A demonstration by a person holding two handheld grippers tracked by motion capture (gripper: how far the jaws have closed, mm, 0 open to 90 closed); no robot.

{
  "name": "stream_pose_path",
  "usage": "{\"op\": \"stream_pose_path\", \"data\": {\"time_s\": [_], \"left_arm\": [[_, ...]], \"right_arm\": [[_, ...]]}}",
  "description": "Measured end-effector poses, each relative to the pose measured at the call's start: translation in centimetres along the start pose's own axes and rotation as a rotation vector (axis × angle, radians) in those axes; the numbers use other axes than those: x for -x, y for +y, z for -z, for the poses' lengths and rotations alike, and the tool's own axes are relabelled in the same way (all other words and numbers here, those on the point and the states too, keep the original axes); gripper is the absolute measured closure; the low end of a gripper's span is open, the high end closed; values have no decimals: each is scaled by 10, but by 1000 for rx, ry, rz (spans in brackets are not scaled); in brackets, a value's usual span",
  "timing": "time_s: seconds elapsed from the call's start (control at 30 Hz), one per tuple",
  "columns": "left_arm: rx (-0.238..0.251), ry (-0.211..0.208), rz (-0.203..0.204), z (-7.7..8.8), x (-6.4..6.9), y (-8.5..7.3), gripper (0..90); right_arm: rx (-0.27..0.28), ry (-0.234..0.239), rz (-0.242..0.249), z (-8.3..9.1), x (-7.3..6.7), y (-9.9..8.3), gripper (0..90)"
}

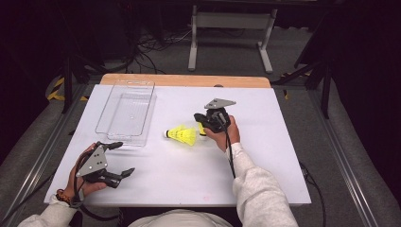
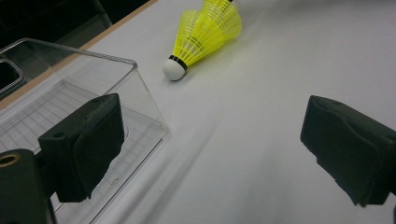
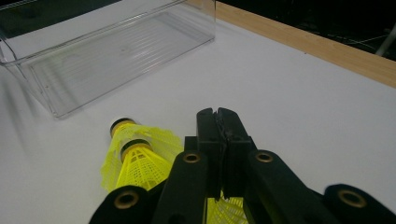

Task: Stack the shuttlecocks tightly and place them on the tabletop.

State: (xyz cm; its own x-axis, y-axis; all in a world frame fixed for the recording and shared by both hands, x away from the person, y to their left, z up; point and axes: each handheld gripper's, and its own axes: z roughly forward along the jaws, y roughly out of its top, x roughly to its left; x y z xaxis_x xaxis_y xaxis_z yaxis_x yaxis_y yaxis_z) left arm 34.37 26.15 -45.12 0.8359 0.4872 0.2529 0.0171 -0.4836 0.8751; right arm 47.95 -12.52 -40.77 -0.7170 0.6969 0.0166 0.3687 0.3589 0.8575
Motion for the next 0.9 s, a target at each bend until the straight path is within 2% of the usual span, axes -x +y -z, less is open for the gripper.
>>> {"op": "stream_pose_path", "data": {"time_s": [0.1, 0.27, 0.53, 0.63, 0.77, 0.9], "left_arm": [[0, 1, -1, 1, 0, 0, 73], [-3, 1, -2, 0, 0, 0, 73], [-2, 0, -3, 0, 0, 0, 74], [-10, 3, -7, 1, 0, 0, 74], [-10, 6, -10, 1, 1, 0, 74], [-11, 6, -10, 1, 1, 0, 74]], "right_arm": [[-3, -8, -1, -4, -1, -3, 885], [-11, -8, -32, -4, 3, -9, 883], [-6, -8, -20, -2, 3, -10, 876], [-15, -11, 5, 0, 2, -11, 851], [-10, -18, 12, 6, 2, -14, 826], [-28, -12, 4, 16, 6, -19, 778]]}}
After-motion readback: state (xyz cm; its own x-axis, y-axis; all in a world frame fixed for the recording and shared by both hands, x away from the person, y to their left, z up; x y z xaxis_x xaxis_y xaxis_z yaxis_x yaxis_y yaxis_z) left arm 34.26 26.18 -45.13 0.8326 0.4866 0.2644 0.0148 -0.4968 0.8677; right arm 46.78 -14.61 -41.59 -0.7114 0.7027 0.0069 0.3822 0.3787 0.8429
